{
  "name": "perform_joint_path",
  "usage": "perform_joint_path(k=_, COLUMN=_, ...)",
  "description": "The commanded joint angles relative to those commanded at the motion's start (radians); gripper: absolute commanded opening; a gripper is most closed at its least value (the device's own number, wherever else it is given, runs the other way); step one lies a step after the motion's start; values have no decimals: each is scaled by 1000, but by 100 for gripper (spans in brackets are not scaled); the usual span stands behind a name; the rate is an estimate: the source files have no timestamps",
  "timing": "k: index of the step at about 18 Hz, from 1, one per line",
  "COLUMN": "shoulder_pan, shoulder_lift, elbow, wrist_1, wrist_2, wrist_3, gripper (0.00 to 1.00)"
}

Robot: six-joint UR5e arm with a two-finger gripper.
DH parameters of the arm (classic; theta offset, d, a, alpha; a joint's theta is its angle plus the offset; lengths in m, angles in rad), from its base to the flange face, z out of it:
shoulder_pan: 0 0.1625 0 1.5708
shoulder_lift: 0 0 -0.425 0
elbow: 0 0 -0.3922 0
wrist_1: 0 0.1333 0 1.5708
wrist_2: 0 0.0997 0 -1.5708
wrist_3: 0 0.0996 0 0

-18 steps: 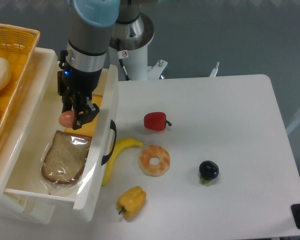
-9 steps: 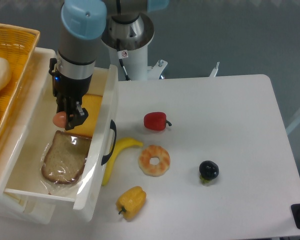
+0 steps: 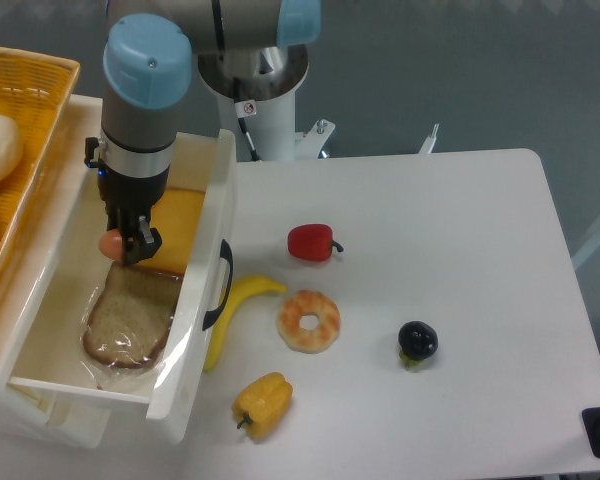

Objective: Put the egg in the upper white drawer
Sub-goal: 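Lower the egg onto the wrapped bread slice and open the gripper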

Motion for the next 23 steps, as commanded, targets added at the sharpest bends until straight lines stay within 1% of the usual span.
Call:
perform_joint_path(k=2, shoulder_pan=-2, shoulder_lift=-2, elbow=0, wrist_1=0, wrist_2=-2, wrist_3=-2, gripper=46)
perform_joint_path(k=8, shoulder_pan=-2, shoulder_lift=-5, elbow=-3, wrist_1=-8, wrist_2=-2, wrist_3=-2, gripper=47)
perform_joint_path(k=14, shoulder_pan=-3, shoulder_lift=-6, elbow=-5, wrist_1=-6, wrist_2=-3, wrist_3=-2, gripper=59)
perform_joint_path(k=15, shoulder_pan=-3, shoulder_lift=-8, elbow=-5, wrist_1=-6, wrist_2=-5, wrist_3=-2, gripper=65)
perform_joint_path(k=16, shoulder_pan=-3, shoulder_lift=-8, elbow=-5, wrist_1=-6, wrist_2=-5, wrist_3=-2, gripper=68)
perform_joint_path(k=21, shoulder_pan=-3, shoulder_lift=-6, elbow=-5, wrist_1=-6, wrist_2=-5, wrist_3=-2, gripper=68)
perform_joint_path(k=22, shoulder_pan=-3, shoulder_lift=-6, elbow=-5, wrist_1=-6, wrist_2=-6, wrist_3=-2, gripper=69)
perform_joint_path(k=23, shoulder_pan=-2, shoulder_lift=-6, elbow=-3, wrist_1=-3, wrist_2=-6, wrist_3=-2, gripper=73)
